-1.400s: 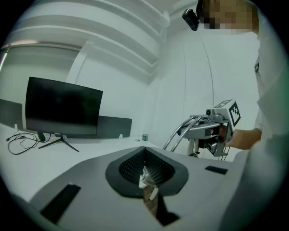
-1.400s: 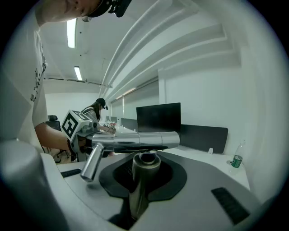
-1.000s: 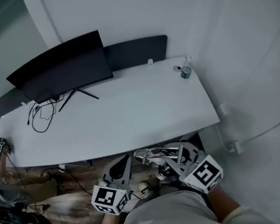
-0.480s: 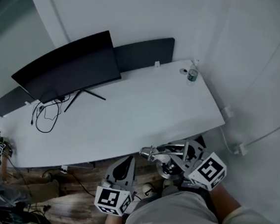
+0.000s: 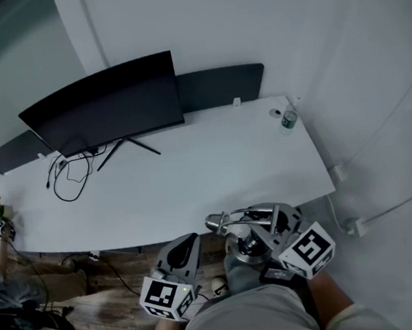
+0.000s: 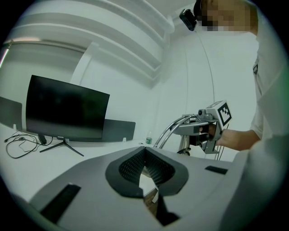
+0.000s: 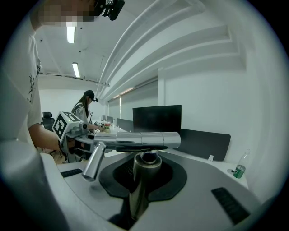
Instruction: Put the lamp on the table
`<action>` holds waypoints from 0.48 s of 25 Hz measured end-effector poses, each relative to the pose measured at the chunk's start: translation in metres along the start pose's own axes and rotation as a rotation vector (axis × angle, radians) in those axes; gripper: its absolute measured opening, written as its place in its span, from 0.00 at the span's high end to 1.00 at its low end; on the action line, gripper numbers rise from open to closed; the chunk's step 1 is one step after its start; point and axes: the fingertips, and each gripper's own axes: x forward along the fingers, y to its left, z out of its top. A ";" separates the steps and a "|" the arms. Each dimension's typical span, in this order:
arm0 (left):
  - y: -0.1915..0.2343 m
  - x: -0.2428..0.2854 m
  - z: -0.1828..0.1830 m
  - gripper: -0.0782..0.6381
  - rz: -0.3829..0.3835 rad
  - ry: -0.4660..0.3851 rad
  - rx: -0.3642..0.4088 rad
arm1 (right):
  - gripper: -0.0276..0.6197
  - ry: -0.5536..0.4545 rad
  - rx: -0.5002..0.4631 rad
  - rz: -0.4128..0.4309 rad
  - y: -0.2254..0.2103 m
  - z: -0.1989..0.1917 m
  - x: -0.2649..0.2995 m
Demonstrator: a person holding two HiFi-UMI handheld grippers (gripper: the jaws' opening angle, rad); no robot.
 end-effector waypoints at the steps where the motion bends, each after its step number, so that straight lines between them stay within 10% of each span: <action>1: 0.004 0.003 0.001 0.89 0.003 -0.002 -0.001 | 0.87 0.000 -0.002 0.003 -0.004 0.000 0.004; 12: 0.055 0.072 0.020 0.89 0.032 -0.009 -0.015 | 0.87 0.012 -0.029 0.048 -0.062 0.008 0.055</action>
